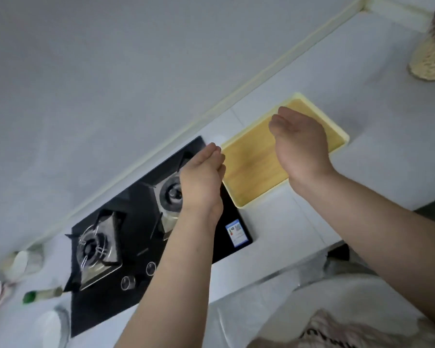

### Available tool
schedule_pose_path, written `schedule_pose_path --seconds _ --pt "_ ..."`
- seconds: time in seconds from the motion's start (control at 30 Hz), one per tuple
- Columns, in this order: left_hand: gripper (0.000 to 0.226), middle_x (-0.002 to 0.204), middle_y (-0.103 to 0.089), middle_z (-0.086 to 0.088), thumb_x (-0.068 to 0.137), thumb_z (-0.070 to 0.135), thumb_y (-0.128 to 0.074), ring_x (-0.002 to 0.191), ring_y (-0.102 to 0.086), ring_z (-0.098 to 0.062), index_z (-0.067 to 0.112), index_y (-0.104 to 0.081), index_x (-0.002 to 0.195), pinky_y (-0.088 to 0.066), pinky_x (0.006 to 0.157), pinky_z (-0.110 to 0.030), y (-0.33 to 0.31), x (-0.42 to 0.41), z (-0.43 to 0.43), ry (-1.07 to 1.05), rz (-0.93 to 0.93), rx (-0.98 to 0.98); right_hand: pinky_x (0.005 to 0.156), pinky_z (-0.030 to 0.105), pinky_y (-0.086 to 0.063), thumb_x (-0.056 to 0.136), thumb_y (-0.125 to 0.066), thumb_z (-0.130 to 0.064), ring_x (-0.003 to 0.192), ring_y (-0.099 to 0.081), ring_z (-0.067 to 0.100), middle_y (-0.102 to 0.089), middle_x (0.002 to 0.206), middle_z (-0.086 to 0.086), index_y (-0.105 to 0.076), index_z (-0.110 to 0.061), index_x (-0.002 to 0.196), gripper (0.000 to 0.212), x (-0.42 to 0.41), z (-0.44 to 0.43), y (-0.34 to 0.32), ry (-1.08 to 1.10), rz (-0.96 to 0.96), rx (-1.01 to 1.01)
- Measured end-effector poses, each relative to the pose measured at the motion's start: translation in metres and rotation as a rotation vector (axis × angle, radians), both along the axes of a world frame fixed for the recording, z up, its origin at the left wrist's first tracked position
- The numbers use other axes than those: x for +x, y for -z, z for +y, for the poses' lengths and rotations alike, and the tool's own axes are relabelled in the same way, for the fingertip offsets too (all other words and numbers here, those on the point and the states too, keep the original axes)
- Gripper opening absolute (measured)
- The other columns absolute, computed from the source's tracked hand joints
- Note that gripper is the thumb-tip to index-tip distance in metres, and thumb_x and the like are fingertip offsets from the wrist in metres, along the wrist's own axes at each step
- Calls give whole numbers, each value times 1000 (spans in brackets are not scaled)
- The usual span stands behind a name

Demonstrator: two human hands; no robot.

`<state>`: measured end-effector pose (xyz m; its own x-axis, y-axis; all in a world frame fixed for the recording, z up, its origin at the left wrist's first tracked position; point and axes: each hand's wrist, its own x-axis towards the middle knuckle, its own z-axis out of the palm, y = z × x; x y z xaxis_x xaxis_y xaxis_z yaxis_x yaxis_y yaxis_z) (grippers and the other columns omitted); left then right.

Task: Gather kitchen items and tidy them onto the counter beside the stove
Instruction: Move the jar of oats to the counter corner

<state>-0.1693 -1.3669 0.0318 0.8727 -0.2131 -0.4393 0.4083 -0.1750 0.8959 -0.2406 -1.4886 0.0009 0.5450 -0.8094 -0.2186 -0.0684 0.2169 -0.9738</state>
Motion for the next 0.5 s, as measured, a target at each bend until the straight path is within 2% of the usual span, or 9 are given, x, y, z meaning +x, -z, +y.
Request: schedule_pose_path --seconds 0.07,0.13,0.17,0.23,0.33,0.4,0.43,0.47,0.5 --pt "32 124 -67 -9 95 0 -58 117 -63 -21 2 -60 128 -47 107 -35 -6 -12 46 -63 -7 -39 86 56 -45 94 -48 -8 98 -49 43 -60 110 28 -51 16 114 32 -8 44 -6 -64 -10 -21" --pt "29 120 -69 -9 94 0 -60 114 -65 -20 4 -64 123 -49 105 -34 -9 -26 98 -121 -18 -74 57 43 -37 91 -47 -8 61 -40 34 -53 65 10 -61 4 80 21 -13 90 -10 -153 4 -39" --pt "29 120 -70 -7 94 1 -62 113 -66 -18 5 -65 122 -49 105 -34 -14 -37 136 -161 -34 -88 54 37 -23 88 -46 -7 55 -26 22 -34 55 -1 -46 -11 59 30 -13 124 -12 -221 15 -56" --pt "32 121 -70 -4 94 3 -62 113 -66 -15 7 -64 126 -49 105 -33 -17 -54 193 -225 -40 -111 57 34 -15 85 -46 -7 60 -18 16 -20 57 -5 -25 -19 57 37 -19 171 -15 -313 10 -79" --pt "32 120 -70 -4 94 3 -61 114 -65 -15 7 -63 126 -48 106 -33 -18 -81 284 -392 -48 -159 58 34 -23 88 -50 -11 61 -26 19 -29 61 -2 -38 -14 62 29 -33 253 -21 -457 -24 -76" --pt "31 117 -72 -4 94 3 -62 111 -67 -14 8 -65 124 -49 105 -33 -17 -100 344 -518 -63 -181 60 38 -39 89 -53 -13 63 -48 23 -52 67 4 -65 -12 77 17 -37 308 -23 -555 -27 -92" --pt "31 115 -72 -3 93 4 -63 110 -67 -14 8 -66 124 -50 104 -33 -17 -110 371 -572 -63 -186 66 47 -49 89 -53 -13 65 -49 30 -52 68 10 -61 -4 78 16 -39 334 -25 -606 -18 -97" --pt "32 114 -73 -3 93 4 -63 109 -68 -14 8 -66 125 -50 103 -32 -18 -120 400 -638 -57 -198 56 38 -31 89 -52 -12 59 -39 27 -43 63 8 -50 -7 68 22 -40 362 -28 -678 -20 -97" --pt "33 114 -73 -3 92 4 -64 109 -68 -14 8 -66 125 -50 103 -32 -19 -129 424 -692 -58 -207 65 34 -18 90 -52 -11 56 -32 20 -37 58 -1 -42 -15 64 28 -39 385 -29 -732 -25 -99"
